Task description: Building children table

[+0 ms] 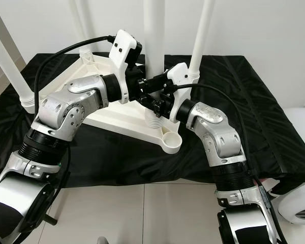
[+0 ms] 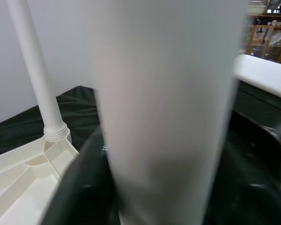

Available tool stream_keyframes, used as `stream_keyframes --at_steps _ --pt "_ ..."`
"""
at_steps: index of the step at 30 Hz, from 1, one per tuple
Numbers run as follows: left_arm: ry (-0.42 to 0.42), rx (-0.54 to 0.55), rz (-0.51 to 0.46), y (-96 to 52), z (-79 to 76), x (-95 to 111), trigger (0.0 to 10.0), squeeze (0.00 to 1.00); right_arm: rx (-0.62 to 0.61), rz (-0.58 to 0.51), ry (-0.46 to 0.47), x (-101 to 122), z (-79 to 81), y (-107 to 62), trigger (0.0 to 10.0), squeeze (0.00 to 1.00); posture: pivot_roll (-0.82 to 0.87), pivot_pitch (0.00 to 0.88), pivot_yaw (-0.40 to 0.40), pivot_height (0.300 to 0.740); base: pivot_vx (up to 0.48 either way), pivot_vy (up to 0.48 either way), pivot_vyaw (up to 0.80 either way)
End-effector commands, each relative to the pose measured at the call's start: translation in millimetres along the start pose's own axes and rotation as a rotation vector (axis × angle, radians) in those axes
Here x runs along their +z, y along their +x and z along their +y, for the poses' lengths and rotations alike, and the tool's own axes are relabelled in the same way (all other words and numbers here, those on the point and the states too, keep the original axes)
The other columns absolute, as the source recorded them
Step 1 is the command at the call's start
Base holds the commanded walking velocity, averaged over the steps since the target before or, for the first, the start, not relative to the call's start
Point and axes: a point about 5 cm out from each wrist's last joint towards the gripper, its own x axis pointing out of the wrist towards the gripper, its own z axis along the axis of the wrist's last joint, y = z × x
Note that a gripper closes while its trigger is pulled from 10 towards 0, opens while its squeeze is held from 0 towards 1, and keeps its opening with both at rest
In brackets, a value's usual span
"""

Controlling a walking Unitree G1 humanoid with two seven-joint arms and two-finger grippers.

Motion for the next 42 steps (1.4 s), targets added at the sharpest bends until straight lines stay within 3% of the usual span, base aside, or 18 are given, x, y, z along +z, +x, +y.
stream_keyframes --at_steps 1,19,20,35,36,37,41,42 --pt "0.005 -0.072 0.000 -1.1 -6.1 1.1 10.0 1.00 -0.020 0.001 -0.007 1.4 -3.5 -1.0 10.0 0.00 -0.09 0.104 0.027 0.740 0.000 0.000 0.00" --pt "-0.043 -0.088 -0.004 -6.7 -3.3 5.4 10.0 1.00 -0.074 -0.020 0.003 1.0 -6.6 -2.0 10.0 0.00 -0.09 0.119 0.040 0.740 0.000 0.000 0.00" --pt "-0.052 -0.084 0.005 -12.0 1.4 5.5 10.0 0.00 -0.096 -0.027 0.005 0.4 -8.1 -2.7 10.0 0.00 -0.09 0.122 0.047 0.740 0.000 0.000 0.00" --pt "-0.069 -0.063 0.006 -34.1 15.6 12.7 10.0 0.00 -0.221 -0.040 0.017 -2.0 -20.6 -6.3 10.0 0.00 -0.08 0.129 0.056 0.740 0.000 0.000 0.00" --pt "-0.070 -0.036 0.009 -37.4 19.4 11.3 10.0 0.00 -0.246 -0.043 0.018 -2.8 -22.4 -6.9 10.0 0.00 -0.08 0.130 0.059 0.740 0.000 0.000 0.00" --pt "-0.096 0.071 0.027 -46.6 31.6 1.7 10.0 0.00 -0.296 -0.049 0.017 -5.2 -24.3 -8.5 10.0 0.00 -0.08 0.134 0.070 0.740 0.000 0.000 0.00" --pt "-0.106 0.108 0.035 -49.9 35.3 -2.0 10.0 0.00 -0.310 -0.052 0.016 -6.0 -24.4 -8.9 10.0 0.00 -0.08 0.134 0.070 0.740 0.000 0.000 0.00" --pt "-0.103 0.165 0.053 -54.7 39.9 -7.7 10.0 0.00 -0.325 -0.061 0.017 -6.6 -23.5 -9.5 10.0 0.00 -0.09 0.136 0.079 0.740 0.000 0.000 0.00"
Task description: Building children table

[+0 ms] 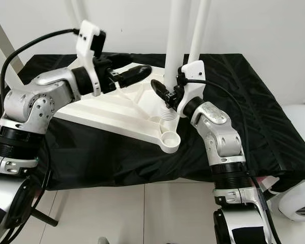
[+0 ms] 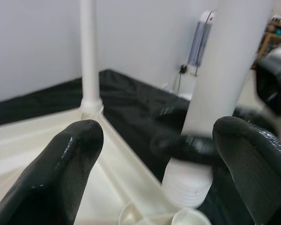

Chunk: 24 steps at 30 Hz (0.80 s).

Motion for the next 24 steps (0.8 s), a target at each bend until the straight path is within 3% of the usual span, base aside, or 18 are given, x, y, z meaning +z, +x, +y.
stream_keyframes --at_steps 1,4,6,10,13,24 --pt "0.003 0.062 0.019 -7.7 9.6 -6.4 10.0 0.00 -0.025 -0.019 -0.002 -1.5 1.0 -2.9 10.0 0.00 -0.09 0.137 0.083 0.740 0.000 0.000 0.00" --pt "-0.003 0.116 0.024 -11.6 14.7 -10.5 10.0 0.00 -0.045 -0.033 0.004 -1.7 1.8 -4.3 10.0 0.00 -0.09 0.134 0.085 0.740 0.000 0.000 0.00" --pt "-0.035 0.219 0.026 -18.7 24.0 -16.2 10.0 0.00 -0.074 -0.047 0.013 -2.9 3.7 -7.4 10.0 0.00 -0.11 0.132 0.091 0.740 0.000 0.000 0.00" --pt "-0.042 0.254 0.020 -21.4 27.2 -17.4 10.0 0.00 -0.084 -0.050 0.016 -3.6 4.3 -8.7 10.0 0.00 -0.11 0.131 0.092 0.740 0.000 0.000 0.00" --pt "-0.094 0.350 0.027 -27.7 34.5 -27.4 10.0 0.00 -0.110 -0.053 0.008 -6.1 4.4 -13.4 10.0 0.00 -0.14 0.119 0.102 0.740 0.000 0.000 0.00" --pt "-0.119 0.446 0.025 -27.9 32.1 -49.9 10.0 0.00 -0.168 -0.093 -0.008 0.1 0.0 -17.2 10.0 0.00 -0.17 0.091 0.092 0.740 0.000 0.000 0.00"
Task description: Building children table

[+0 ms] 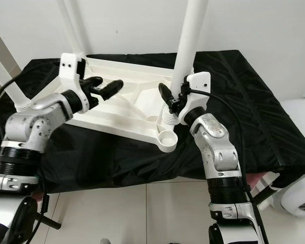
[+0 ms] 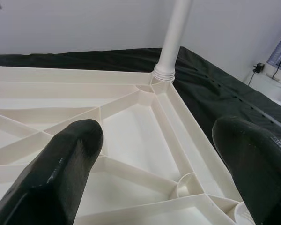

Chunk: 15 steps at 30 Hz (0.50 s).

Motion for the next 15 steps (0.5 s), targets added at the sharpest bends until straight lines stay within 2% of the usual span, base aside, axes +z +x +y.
stream_keyframes --at_steps 1,3,5,7,9,10,11,15 --pt "-0.008 0.087 0.002 -3.0 8.4 -5.4 10.0 0.00 -0.015 -0.055 -0.024 10.5 -0.4 0.5 10.0 0.00 -0.17 0.091 0.092 0.740 0.000 0.000 0.00" --pt "-0.016 0.093 0.000 -2.9 8.6 -5.6 10.0 0.00 -0.019 -0.057 -0.028 10.7 -0.8 0.3 10.0 0.00 -0.17 0.091 0.092 0.740 0.000 0.000 0.00" --pt "0.013 0.127 -0.003 -3.6 10.7 -5.0 10.0 0.00 -0.030 -0.056 -0.031 9.8 -2.4 -0.4 10.0 0.00 -0.15 0.078 0.085 0.740 0.000 0.000 0.00" --pt "0.035 0.218 -0.008 -7.6 17.3 -6.0 10.0 0.00 -0.054 -0.053 -0.037 6.4 -5.3 -3.1 10.0 0.00 -0.13 0.059 0.085 0.740 0.000 0.000 0.00" --pt "0.035 0.218 -0.008 -7.6 17.3 -6.0 10.0 0.00 -0.054 -0.053 -0.037 6.4 -5.3 -3.1 10.0 0.00 -0.13 0.059 0.085 0.740 0.000 0.000 0.00" --pt "0.056 0.265 -0.010 -10.7 20.2 -7.8 10.0 0.00 -0.068 -0.053 -0.048 3.8 -5.5 -5.1 10.0 0.00 -0.11 0.047 0.081 0.740 0.000 0.000 0.00" --pt "0.056 0.265 -0.010 -10.7 20.2 -7.8 10.0 0.00 -0.068 -0.053 -0.048 3.8 -5.5 -5.1 10.0 0.00 -0.11 0.047 0.081 0.740 0.000 0.000 0.00" --pt "0.032 0.386 -0.024 -21.4 28.2 -16.0 10.0 0.00 -0.092 -0.047 -0.036 -6.9 2.5 -9.0 10.0 0.00 -0.09 0.025 0.076 0.740 0.000 0.000 0.00"
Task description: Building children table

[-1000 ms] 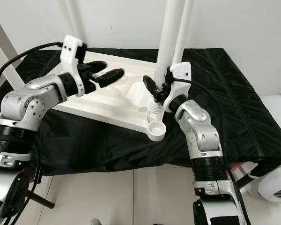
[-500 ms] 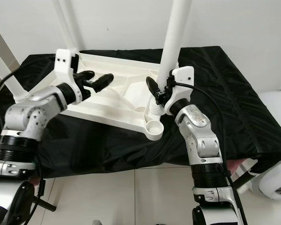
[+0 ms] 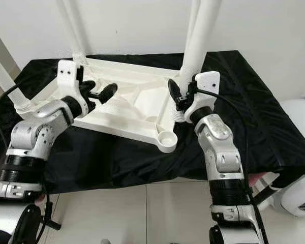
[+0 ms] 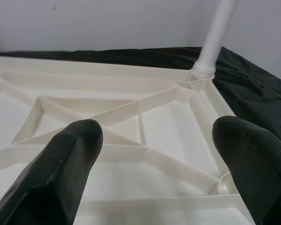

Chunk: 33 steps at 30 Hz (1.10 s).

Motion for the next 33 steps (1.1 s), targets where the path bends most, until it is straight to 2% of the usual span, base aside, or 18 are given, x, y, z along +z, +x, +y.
stream_keyframes --at_steps 1,3,6,8,12,14,16,22,29,33 --pt "0.008 0.207 -0.019 -5.2 13.1 1.0 10.0 0.00 0.008 -0.023 -0.007 1.3 7.0 -0.7 10.0 0.00 -0.09 0.025 0.076 0.740 0.000 0.000 0.00" --pt "0.012 0.248 -0.034 -10.3 15.1 -3.1 10.0 0.00 0.002 -0.017 -0.002 -4.1 13.2 -2.7 10.0 0.00 -0.07 0.022 0.071 0.740 0.000 0.000 0.00" --pt "0.006 0.256 -0.041 -12.6 15.7 -6.3 10.0 0.00 -0.005 -0.015 -0.001 -6.6 15.0 -3.4 10.0 0.00 -0.07 0.015 0.068 0.740 0.000 0.000 0.00" --pt "-0.013 0.299 -0.059 -17.5 18.6 -11.0 10.0 0.00 -0.029 -0.017 0.001 -10.1 17.0 -5.1 10.0 0.00 -0.07 0.013 0.069 0.740 0.000 0.000 0.00" --pt "0.059 0.370 -0.074 -26.6 24.6 -14.2 10.0 0.00 -0.055 -0.018 -0.013 -13.8 19.7 -8.8 10.0 0.00 -0.07 0.000 0.061 0.740 0.000 0.000 0.00" --pt "0.065 0.386 -0.071 -28.8 26.8 -15.3 10.0 0.00 -0.060 -0.019 -0.015 -14.5 20.4 -9.9 10.0 0.00 -0.07 0.000 0.059 0.740 0.000 0.000 0.00" --pt "0.055 0.387 -0.071 -30.3 27.7 -16.4 10.0 0.00 -0.062 -0.020 -0.018 -15.2 21.3 -10.8 10.0 0.00 -0.07 0.000 0.060 0.740 0.000 0.000 0.00" --pt "0.099 0.414 -0.117 -33.7 28.7 -15.4 10.0 0.00 -0.066 -0.032 -0.030 -17.9 25.5 -14.8 10.0 0.00 -0.09 0.000 0.071 0.740 0.000 0.000 0.00" --pt "0.096 0.387 -0.144 -34.2 20.5 -19.3 10.0 0.00 -0.095 -0.053 -0.061 -19.5 23.9 -20.2 10.0 0.00 -0.10 0.000 0.072 0.740 0.000 0.000 0.00" --pt "0.140 0.383 -0.163 -37.7 16.0 -23.0 10.0 0.00 -0.111 -0.070 -0.055 -20.5 24.1 -24.6 10.0 0.00 -0.10 0.000 0.074 0.740 0.000 0.000 0.00"
